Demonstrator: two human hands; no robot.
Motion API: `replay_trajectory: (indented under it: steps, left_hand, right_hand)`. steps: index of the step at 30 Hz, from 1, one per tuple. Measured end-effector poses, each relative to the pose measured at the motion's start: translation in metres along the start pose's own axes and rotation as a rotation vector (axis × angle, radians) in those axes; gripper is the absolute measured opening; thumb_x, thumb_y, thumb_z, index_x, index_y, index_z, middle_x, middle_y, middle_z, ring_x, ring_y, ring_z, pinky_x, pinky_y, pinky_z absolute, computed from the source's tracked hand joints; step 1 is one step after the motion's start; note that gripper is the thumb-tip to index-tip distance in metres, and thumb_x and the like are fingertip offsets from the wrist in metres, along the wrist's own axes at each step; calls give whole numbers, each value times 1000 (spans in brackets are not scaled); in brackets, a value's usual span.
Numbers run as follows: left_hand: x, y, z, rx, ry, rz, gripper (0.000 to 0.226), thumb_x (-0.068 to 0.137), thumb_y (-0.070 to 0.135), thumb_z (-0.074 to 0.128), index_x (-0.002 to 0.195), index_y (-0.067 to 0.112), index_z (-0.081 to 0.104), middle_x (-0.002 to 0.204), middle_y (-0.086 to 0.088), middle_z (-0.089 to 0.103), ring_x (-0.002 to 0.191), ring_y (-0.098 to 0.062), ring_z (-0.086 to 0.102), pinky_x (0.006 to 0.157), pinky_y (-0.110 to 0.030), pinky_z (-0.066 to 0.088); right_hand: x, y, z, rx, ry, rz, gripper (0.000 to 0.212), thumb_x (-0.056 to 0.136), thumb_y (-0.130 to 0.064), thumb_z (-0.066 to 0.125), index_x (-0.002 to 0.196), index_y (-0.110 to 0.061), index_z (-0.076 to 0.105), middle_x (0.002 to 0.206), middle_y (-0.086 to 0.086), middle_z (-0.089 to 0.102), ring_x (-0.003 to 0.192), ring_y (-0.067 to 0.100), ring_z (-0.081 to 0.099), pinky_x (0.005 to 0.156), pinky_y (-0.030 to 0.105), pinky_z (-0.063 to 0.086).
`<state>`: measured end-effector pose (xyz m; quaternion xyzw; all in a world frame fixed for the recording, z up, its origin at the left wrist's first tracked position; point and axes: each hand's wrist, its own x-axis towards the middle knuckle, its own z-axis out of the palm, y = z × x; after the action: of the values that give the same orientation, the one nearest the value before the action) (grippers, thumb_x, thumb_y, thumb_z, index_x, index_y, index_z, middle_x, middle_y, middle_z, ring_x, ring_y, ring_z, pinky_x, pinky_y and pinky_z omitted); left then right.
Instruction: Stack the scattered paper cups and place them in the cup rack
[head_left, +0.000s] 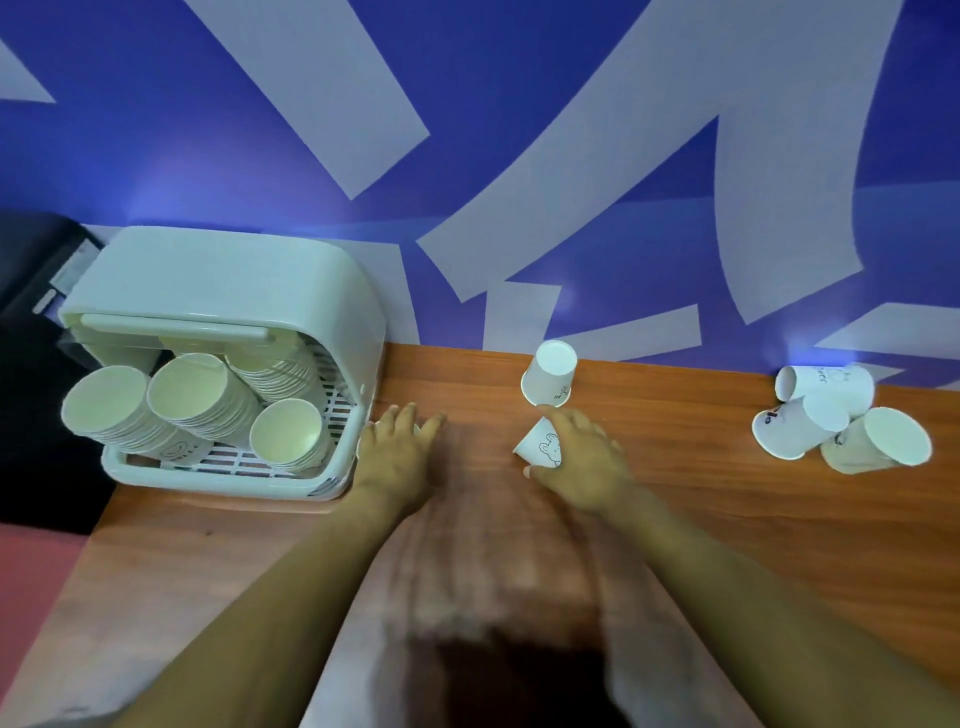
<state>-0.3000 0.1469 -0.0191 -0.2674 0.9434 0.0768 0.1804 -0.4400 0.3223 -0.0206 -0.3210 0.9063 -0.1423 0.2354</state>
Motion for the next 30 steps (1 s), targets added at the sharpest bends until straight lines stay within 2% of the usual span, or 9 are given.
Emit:
replay_trajectory:
  steps: [6,10,13,17,20,23,28,30]
  left_hand:
    - [9,-1,0,-14,12,-30,74,84,19,53,149,27,18,154,-13,18,143,-30,15,115,-40,25]
    - [8,-5,1,-10,23,-67,73,84,19,55,148,26,21,146,-12,29,137,-30,25,109,-38,31]
    - [5,-4,-2,54,24,-115,69,88,26,54,148,26,20,140,-10,34,129,-29,34,100,-38,36]
    - [-1,-6,3,178,42,-143,61,92,38,48,146,26,22,133,-8,40,123,-28,38,99,-42,33]
    - [-10,-6,13,253,29,-122,59,94,46,42,146,28,18,134,-9,35,122,-28,36,103,-48,28]
    - [-20,-7,19,275,41,-73,56,97,42,38,146,30,14,133,-10,31,119,-28,36,101,-50,28]
    - [-33,-2,6,58,169,-39,56,96,41,36,147,31,15,131,-7,32,116,-26,38,78,-37,45]
    - [-41,-2,-1,-58,185,-51,59,94,42,40,147,30,17,132,-6,32,115,-27,38,76,-37,47]
  right_hand:
    - [13,11,12,61,-45,5,75,81,-36,67,144,-27,27,142,-2,38,129,24,36,103,34,34]
    - [13,12,18,57,-38,-15,69,83,-38,65,141,-26,31,139,-3,43,126,22,41,97,31,36]
    - [12,14,20,68,-29,-3,67,82,-39,66,139,-26,33,137,-3,46,122,22,44,90,29,37]
    - [6,14,26,163,-61,60,67,81,-39,67,137,-29,32,126,2,52,109,23,52,78,27,35]
    - [1,13,27,183,-76,81,68,81,-38,68,137,-30,31,122,4,52,106,23,52,80,29,39]
    - [-7,10,24,181,-94,97,66,80,-39,68,134,-32,31,120,3,52,103,23,53,86,35,45]
    - [-28,5,19,205,-24,72,58,79,-40,67,126,-35,34,115,-3,53,100,20,53,82,36,46]
    - [-34,-1,14,219,19,63,52,79,-43,66,119,-36,34,113,-3,55,101,20,53,82,38,47]
